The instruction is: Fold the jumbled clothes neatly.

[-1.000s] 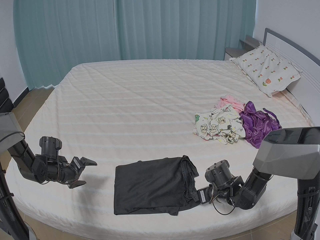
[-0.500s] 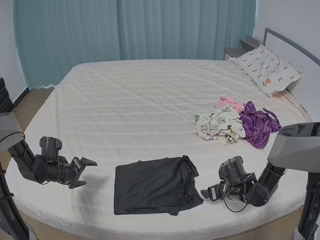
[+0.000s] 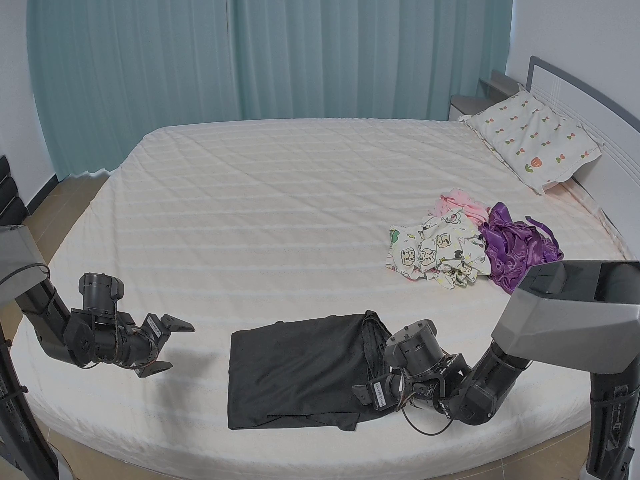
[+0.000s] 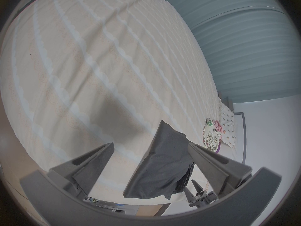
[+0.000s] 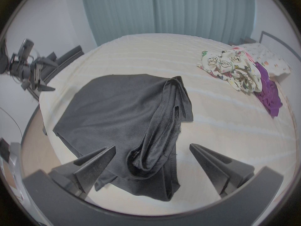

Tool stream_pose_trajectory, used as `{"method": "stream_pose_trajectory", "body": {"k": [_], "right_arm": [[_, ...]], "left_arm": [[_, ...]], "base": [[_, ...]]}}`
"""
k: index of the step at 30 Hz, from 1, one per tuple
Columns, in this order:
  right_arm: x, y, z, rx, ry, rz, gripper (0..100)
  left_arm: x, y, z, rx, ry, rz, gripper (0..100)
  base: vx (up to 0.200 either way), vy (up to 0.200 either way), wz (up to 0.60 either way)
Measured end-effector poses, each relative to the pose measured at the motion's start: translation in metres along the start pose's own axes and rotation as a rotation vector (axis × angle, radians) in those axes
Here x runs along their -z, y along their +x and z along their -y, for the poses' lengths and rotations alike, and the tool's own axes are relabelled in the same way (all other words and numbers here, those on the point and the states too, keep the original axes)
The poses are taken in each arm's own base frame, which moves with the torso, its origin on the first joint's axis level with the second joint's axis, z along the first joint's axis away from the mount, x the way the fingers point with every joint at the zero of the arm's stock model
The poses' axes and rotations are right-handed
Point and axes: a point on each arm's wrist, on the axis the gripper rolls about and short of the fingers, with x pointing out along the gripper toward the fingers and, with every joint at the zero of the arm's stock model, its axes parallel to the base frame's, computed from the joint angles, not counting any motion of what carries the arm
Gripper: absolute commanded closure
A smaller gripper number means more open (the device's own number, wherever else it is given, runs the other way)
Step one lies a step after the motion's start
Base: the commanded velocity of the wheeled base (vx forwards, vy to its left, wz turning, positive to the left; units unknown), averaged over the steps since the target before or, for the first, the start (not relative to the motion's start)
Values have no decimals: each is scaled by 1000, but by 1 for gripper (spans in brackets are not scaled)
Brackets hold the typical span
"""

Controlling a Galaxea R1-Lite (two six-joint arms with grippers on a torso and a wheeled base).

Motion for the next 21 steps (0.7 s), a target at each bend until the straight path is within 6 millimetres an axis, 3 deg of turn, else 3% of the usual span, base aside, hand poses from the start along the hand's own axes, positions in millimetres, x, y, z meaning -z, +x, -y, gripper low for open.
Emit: {"method": "stream_pose_trajectory", "body": {"k": [8,21], "right_arm": [[9,15,13,67,-83,-56,0],[18,8,37,174,-37,-84,0]], "left_arm": [[0,0,0,1,0,1,0],[0,0,0,-1,-1,0,0]], "base": [[0,0,0],[0,0,0]]}}
